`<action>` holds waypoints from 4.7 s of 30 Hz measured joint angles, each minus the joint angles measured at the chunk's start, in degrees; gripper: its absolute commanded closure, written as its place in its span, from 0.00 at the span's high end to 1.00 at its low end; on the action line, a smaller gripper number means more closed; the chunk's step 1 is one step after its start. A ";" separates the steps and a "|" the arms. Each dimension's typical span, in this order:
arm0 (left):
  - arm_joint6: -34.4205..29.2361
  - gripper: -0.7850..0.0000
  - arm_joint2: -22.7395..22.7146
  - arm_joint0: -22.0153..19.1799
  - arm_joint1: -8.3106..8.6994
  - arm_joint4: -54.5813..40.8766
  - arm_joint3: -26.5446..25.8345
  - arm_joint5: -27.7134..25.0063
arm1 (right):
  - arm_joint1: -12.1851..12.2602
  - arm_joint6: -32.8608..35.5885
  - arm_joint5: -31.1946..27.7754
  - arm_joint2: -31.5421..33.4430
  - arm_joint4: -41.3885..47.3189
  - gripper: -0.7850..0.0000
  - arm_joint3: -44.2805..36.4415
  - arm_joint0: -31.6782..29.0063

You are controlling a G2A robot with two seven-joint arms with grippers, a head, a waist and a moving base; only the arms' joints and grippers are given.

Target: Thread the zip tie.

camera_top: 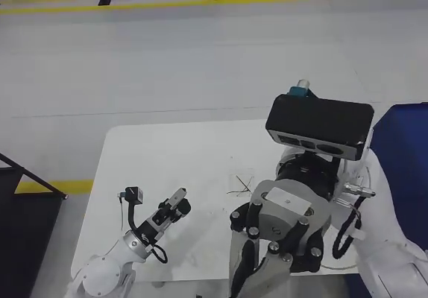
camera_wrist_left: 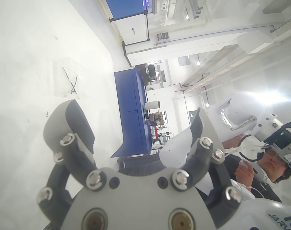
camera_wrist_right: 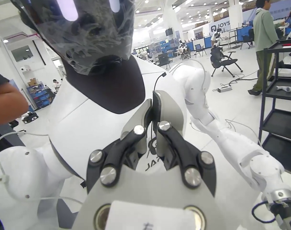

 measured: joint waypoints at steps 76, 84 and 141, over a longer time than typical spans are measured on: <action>0.00 1.00 0.00 0.00 0.00 0.00 0.00 0.00 | 15.17 11.22 12.44 27.01 -9.38 0.00 26.66 -22.98; 0.00 1.00 0.00 0.00 0.00 0.00 0.00 0.00 | 15.17 11.21 12.43 27.03 -9.41 0.00 26.63 -23.02; -8.59 1.00 38.46 -50.79 -12.46 26.92 17.73 42.16 | 17.85 8.31 14.95 32.43 -12.34 0.00 28.29 -25.45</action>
